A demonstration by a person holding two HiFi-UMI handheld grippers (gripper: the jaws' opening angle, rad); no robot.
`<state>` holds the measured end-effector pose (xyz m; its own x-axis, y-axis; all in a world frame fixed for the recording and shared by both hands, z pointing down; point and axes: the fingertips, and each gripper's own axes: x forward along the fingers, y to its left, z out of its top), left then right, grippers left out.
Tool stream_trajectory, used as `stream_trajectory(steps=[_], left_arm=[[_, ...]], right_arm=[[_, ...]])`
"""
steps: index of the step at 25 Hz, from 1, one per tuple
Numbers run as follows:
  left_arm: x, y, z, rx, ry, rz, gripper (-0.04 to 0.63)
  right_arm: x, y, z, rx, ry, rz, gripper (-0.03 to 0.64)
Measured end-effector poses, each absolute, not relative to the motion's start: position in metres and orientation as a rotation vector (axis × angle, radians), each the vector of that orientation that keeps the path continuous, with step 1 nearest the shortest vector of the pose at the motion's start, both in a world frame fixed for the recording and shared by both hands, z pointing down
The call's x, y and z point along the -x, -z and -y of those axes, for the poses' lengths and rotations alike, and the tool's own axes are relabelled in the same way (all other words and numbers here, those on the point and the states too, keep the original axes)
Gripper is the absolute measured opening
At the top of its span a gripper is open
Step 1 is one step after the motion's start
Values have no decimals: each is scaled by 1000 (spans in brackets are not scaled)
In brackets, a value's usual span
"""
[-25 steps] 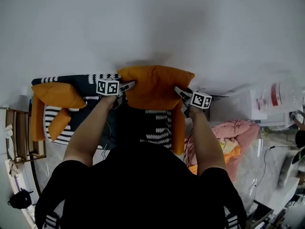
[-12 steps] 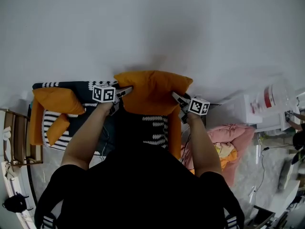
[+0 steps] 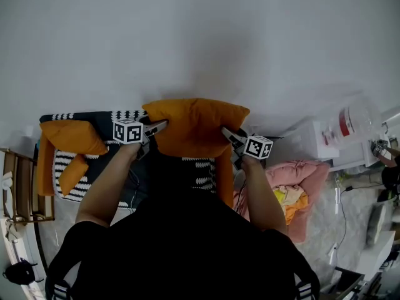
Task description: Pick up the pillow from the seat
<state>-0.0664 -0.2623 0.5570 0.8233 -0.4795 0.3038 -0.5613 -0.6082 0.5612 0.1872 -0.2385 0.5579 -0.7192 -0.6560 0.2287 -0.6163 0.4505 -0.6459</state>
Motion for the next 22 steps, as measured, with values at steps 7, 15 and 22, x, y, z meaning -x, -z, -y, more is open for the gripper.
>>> stream_trajectory(steps=[7,15,22], left_arm=[[57,-543,238,-2359,-153,725,278],[54,-532,223,-2373,-145,694,278],[53,-531,211,-2362,-120,671,277]], right_arm=[[-199,-548,210,1191,1126,-2608,285],[-200,-533,187,1187,1121,-2599,284],[-201,-534,175,1181,1129,-2570,282]])
